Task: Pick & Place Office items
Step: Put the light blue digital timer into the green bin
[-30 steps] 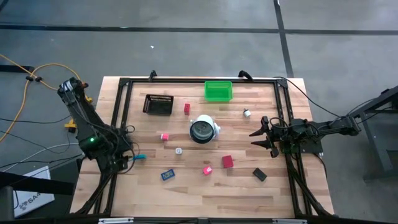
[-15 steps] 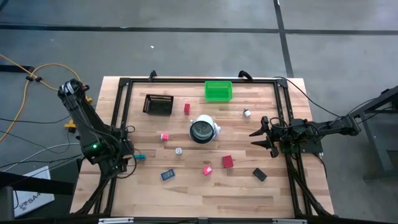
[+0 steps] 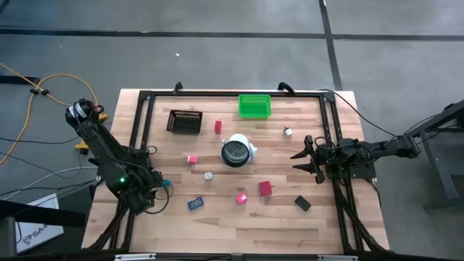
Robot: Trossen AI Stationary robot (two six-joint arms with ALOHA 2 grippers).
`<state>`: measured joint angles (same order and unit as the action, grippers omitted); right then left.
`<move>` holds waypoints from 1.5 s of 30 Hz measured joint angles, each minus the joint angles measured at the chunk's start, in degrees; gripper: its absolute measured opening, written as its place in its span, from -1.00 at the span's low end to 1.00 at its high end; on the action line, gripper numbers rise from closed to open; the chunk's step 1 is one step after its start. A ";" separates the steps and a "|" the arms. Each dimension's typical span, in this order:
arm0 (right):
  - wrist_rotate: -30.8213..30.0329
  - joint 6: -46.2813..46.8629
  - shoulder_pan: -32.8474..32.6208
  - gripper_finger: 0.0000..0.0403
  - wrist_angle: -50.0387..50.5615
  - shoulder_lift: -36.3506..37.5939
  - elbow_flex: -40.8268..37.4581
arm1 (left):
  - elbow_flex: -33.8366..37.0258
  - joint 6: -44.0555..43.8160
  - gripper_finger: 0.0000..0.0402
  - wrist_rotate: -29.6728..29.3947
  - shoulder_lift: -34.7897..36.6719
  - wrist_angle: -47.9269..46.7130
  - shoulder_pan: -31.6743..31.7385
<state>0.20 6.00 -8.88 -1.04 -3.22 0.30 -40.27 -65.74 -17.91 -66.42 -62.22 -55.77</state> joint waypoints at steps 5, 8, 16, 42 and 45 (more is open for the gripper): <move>-0.01 0.00 0.01 -0.27 0.00 0.01 -0.01 | 0.00 1.22 0.30 0.06 -1.79 0.96 1.42; -0.01 0.00 0.01 -0.27 0.00 0.01 -0.01 | 0.00 2.48 0.30 0.20 -1.96 1.91 2.25; 0.01 0.00 -0.01 -0.27 0.00 0.00 -0.01 | 0.46 2.77 0.30 1.95 1.73 3.01 3.43; -0.01 0.00 0.01 -0.27 0.00 0.00 -0.01 | 9.20 1.41 0.30 5.69 4.86 10.31 5.96; -0.01 0.00 0.01 -0.27 0.00 0.02 -0.01 | 9.20 1.91 0.30 5.86 3.67 10.41 6.48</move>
<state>0.19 6.00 -8.87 -1.04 -3.21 0.30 -31.07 -63.83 -12.05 -62.75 -51.81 -49.29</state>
